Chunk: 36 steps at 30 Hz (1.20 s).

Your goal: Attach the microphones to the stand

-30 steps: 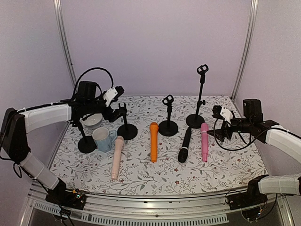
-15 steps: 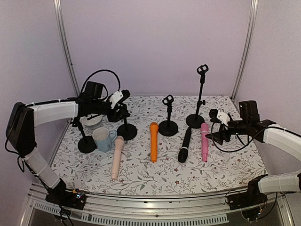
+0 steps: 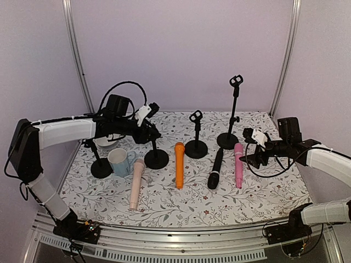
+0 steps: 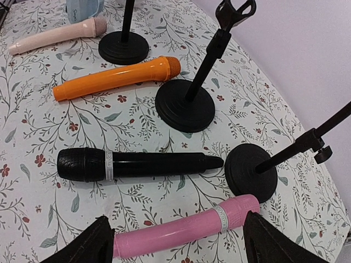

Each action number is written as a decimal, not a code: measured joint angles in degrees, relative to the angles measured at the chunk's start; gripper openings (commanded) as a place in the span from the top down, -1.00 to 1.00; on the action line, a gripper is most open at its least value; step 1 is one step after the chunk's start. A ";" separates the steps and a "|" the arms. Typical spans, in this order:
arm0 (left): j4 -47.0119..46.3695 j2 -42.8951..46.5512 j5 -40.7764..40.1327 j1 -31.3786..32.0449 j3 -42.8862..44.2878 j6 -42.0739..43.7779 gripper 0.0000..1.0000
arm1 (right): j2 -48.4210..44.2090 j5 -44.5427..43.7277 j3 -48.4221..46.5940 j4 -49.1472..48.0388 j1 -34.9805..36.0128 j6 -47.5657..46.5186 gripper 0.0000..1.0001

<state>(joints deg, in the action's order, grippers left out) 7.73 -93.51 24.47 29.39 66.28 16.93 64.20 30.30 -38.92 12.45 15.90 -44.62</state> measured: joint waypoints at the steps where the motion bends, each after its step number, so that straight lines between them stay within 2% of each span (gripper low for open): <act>1: -0.15 0.00 -0.76 0.90 0.00 -1.03 0.39 | 0.04 -0.02 0.02 0.00 0.04 0.00 -0.67; 7: 2.47 -1.84 -8.66 6.45 4.33 -10.47 0.45 | 0.33 -0.04 0.00 0.02 0.24 -0.04 -0.67; 13: 5.11 -2.58 -17.18 9.44 7.89 -19.34 0.50 | 0.52 -0.07 0.00 0.02 0.61 -0.11 -0.66; 17: 5.33 -1.84 -20.87 10.21 6.12 -25.73 0.57 | 0.94 -0.07 0.02 0.02 0.74 -0.22 -0.65; 26: 4.28 2.56 -25.27 12.13 1.46 -34.38 0.63 | 1.29 -0.20 0.02 0.00 1.03 -0.22 -0.65; 32: 4.11 3.06 -26.91 13.42 0.96 -37.59 0.65 | 1.29 0.31 0.00 0.02 1.09 -0.22 -0.64; 36: 4.11 3.91 -29.14 16.24 -0.15 -38.91 0.65 | 2.05 2.21 0.00 -0.07 1.49 0.35 -0.55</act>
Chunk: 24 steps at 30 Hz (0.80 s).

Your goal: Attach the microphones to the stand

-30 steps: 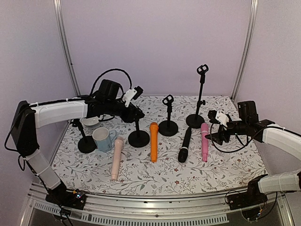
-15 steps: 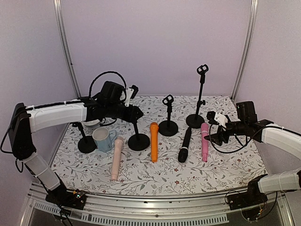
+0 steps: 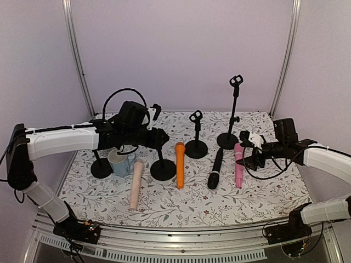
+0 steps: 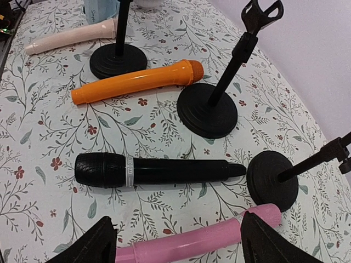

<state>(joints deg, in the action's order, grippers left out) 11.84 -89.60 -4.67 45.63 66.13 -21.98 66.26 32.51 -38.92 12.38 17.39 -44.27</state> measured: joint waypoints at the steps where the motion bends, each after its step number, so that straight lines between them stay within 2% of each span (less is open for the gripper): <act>1: 0.04 0.37 -0.42 0.68 -0.35 -0.35 0.65 | 0.57 0.63 -0.02 0.00 0.42 0.42 -0.52; 11: 1.40 7.91 -4.28 5.49 -6.36 -3.82 0.68 | 7.69 3.37 -6.32 -0.15 11.67 8.37 -0.35; 17: -0.46 13.29 -4.37 5.86 -10.73 -6.40 0.68 | 13.05 3.50 -11.39 -2.75 17.51 13.29 -0.34; 24: -2.14 14.45 -4.37 5.88 -11.15 -8.96 0.72 | 20.81 -0.57 -14.05 -9.94 26.95 16.96 -0.37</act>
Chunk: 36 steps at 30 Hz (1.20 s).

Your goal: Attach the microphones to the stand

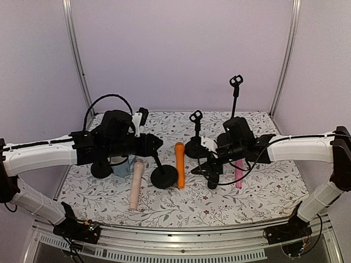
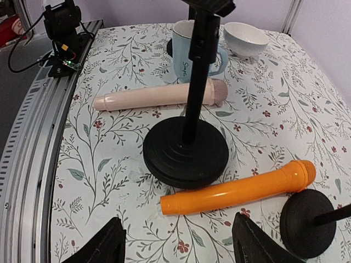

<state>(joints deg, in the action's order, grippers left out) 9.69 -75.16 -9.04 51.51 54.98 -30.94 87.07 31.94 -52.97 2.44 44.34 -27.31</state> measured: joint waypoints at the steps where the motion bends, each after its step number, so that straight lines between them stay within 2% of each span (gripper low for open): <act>1: -0.26 0.11 0.02 0.00 -0.11 -0.46 0.72 | 1.57 -0.52 -0.83 -1.42 1.51 0.72 -0.37; 8: -0.59 2.40 0.15 0.07 -1.09 -3.06 0.75 | 10.40 -6.91 -5.70 -10.97 8.09 3.72 -0.37; 14: -0.61 7.06 0.83 0.09 -1.60 -5.20 0.76 | 17.46 -10.23 -8.81 -17.25 9.20 5.53 -0.35; 16: -0.83 8.13 1.27 0.09 -1.60 -6.05 0.77 | 19.43 -10.86 -9.88 -18.51 9.29 5.77 -0.26; 20: -0.85 9.40 2.21 0.09 -2.23 -7.39 0.81 | 21.49 -12.17 -10.84 -21.05 9.64 6.58 0.14; 22: -0.87 10.05 2.40 0.09 -2.82 -8.13 0.83 | 22.27 -12.59 -10.95 -22.01 9.73 7.17 0.25; 36: -6.43 13.55 9.44 -1.29 -8.59 -15.96 0.87 | 23.80 -13.44 -10.99 -23.98 10.10 7.23 0.25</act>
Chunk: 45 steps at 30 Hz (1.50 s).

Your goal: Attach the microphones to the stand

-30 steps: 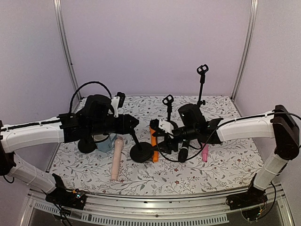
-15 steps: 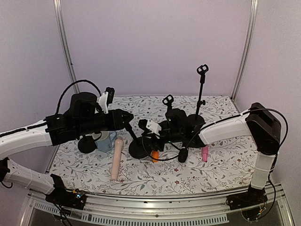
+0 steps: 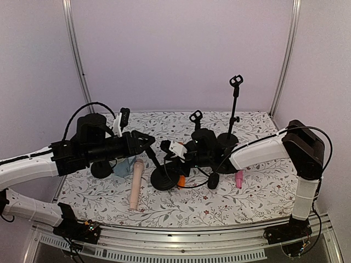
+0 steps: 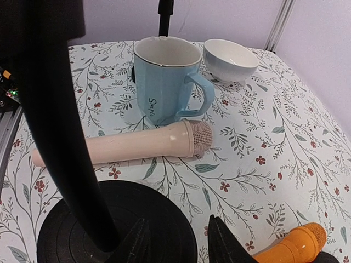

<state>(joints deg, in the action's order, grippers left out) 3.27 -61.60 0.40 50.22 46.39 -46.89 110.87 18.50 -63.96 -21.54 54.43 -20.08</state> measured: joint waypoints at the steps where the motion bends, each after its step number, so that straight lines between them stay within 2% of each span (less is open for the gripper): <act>1: -0.37 0.11 0.26 -0.07 -0.26 -0.37 0.87 | 0.02 -0.02 0.00 -0.02 0.00 0.00 0.25; 15: -4.15 2.60 2.78 -0.63 -4.11 -6.08 0.89 | 1.03 -0.39 0.00 -0.94 0.04 0.96 0.22; 18: -3.80 2.75 2.08 -0.63 -4.17 -6.08 0.89 | 0.94 -1.25 -0.15 -0.46 0.04 0.83 0.04; 20: -3.39 2.75 1.42 -0.63 -4.15 -5.86 0.88 | 0.15 -1.46 -0.31 1.31 -0.02 0.52 -0.22; 23: -2.75 2.75 0.35 -0.63 -4.17 -5.57 0.87 | -4.11 0.02 -0.81 7.52 -0.66 -0.61 -0.51; 26: -2.10 2.69 -0.46 -0.66 -4.17 -5.18 0.87 | -11.41 1.86 -2.60 13.51 -1.49 -2.16 -0.63; 31: -2.10 1.22 -1.11 -0.66 -4.17 -4.59 0.83 | -23.19 3.08 -2.43 19.50 -5.01 -3.37 -0.65; 35: -1.49 -1.53 -1.33 -0.63 -3.85 -3.78 0.81 | -31.93 3.30 5.16 21.62 -10.80 -3.69 -0.66; 45: -1.27 -9.35 -1.40 -0.42 -1.51 -2.38 0.74 | -39.15 5.90 19.52 21.40 -21.66 -2.62 -0.70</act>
<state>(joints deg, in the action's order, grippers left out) 2.00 -70.96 -0.99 49.80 44.88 -49.28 71.72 24.40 -44.45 -0.14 32.77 -22.70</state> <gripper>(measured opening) 0.494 0.849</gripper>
